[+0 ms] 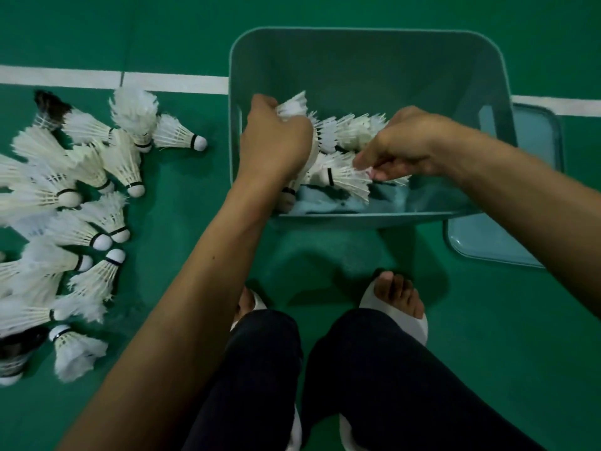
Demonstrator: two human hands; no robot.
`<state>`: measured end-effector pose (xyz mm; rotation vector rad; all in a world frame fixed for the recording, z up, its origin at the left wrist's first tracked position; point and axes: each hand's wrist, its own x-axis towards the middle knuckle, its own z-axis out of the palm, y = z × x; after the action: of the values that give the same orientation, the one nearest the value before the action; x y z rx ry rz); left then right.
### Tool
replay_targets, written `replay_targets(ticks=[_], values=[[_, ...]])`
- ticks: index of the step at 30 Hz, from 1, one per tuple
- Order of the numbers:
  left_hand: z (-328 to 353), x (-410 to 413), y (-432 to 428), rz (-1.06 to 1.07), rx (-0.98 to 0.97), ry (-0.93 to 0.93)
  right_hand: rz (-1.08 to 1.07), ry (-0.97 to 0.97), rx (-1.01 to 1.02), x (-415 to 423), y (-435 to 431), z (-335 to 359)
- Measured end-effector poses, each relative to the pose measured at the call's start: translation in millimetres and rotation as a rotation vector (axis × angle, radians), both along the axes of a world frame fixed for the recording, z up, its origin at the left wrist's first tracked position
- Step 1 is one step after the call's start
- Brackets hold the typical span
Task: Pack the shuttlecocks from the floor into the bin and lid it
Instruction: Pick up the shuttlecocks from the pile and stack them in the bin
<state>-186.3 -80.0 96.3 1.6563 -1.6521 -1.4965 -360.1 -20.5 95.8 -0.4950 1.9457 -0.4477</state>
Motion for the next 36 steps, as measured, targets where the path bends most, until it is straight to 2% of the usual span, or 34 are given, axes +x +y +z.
replay_targets(ticks=[2,5,7,9,12,20,25,30,36], values=[[6,-6,3,0.094,0.112,0.116,0.112,0.091,0.045,0,3,-2],[13,-14,7,0.152,0.273,0.247,0.28,0.022,0.114,17,-1,-10],[15,-16,4,0.181,0.321,0.281,0.356,-0.032,0.138,34,-7,-18],[16,-15,-4,0.207,0.327,0.316,0.377,0.019,0.118,51,-16,-23],[13,-12,-15,0.229,0.301,0.287,0.401,0.129,0.09,71,-27,-28],[10,-7,-15,0.238,0.284,0.261,0.43,0.068,-0.007,82,-30,-37],[11,-13,-9,0.221,0.281,0.293,0.427,0.005,0.06,79,-29,-46],[11,-13,-10,0.202,0.272,0.255,0.532,0.011,0.076,73,-28,-39],[5,-7,-13,-0.024,0.178,0.048,0.438,-0.107,0.11,36,-14,-7]])
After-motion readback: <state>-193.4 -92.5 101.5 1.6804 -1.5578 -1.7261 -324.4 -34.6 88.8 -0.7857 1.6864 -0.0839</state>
